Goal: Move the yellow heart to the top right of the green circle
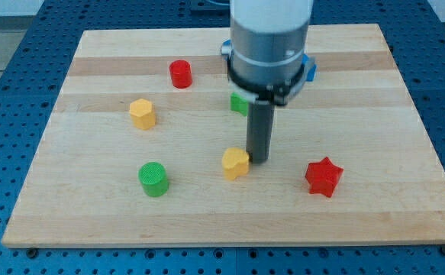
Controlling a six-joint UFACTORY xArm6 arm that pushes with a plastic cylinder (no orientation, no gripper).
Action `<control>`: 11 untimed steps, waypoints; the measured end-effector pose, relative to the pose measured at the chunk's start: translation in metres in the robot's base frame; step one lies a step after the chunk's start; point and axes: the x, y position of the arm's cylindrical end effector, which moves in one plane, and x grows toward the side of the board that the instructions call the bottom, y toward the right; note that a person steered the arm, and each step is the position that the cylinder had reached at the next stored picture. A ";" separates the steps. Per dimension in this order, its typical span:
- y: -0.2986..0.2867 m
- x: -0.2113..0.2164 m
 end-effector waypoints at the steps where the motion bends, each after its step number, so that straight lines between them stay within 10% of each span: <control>1: -0.019 0.018; 4: -0.087 0.044; 11: -0.010 0.011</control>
